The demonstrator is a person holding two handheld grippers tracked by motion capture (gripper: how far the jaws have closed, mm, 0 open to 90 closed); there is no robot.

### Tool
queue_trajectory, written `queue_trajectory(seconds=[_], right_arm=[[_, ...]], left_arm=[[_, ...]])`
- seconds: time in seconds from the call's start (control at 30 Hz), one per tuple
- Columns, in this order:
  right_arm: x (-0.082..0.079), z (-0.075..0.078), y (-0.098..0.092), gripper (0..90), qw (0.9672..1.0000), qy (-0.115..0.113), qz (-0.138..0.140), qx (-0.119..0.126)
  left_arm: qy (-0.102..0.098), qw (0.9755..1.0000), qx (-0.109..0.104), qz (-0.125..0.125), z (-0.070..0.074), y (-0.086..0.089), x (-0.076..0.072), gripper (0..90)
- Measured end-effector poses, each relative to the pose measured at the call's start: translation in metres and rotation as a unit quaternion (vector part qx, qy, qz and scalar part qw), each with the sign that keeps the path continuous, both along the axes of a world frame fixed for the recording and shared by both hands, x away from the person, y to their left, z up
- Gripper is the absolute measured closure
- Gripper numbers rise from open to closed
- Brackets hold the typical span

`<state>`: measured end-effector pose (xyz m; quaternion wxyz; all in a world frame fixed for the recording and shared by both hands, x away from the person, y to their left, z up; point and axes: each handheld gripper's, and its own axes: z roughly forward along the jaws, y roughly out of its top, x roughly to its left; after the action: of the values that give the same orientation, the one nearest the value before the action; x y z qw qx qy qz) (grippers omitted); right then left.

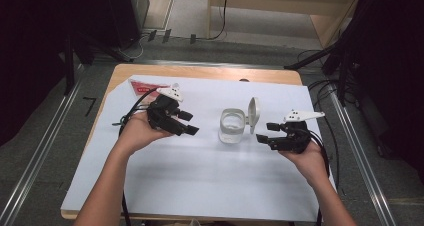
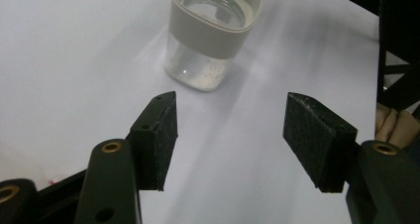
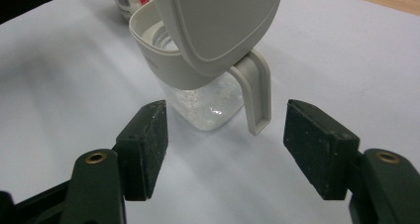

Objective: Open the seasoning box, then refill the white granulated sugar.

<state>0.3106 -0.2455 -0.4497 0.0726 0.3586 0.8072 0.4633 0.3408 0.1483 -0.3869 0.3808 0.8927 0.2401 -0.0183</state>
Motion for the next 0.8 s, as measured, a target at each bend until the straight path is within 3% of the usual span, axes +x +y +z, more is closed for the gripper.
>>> queue_trajectory(seconds=[0.33, 0.47, 0.8], right_arm=[[0.002, 0.000, 0.002, 34.1, 1.0000, 0.003, 0.004, -0.003], [0.001, 0.000, 0.003, 34.2, 1.0000, 0.003, 0.001, -0.007], [0.002, -0.002, 0.004, 34.7, 0.9999, 0.003, 0.009, -0.007]], left_arm=[[-0.002, 0.9995, -0.009, 0.031, 0.004, 0.027, 0.002, 39.8], [-0.005, 0.9989, 0.001, 0.047, 0.005, 0.037, 0.004, 40.1], [-0.011, 0.9968, 0.001, 0.079, 0.007, 0.062, 0.003, 41.3]])
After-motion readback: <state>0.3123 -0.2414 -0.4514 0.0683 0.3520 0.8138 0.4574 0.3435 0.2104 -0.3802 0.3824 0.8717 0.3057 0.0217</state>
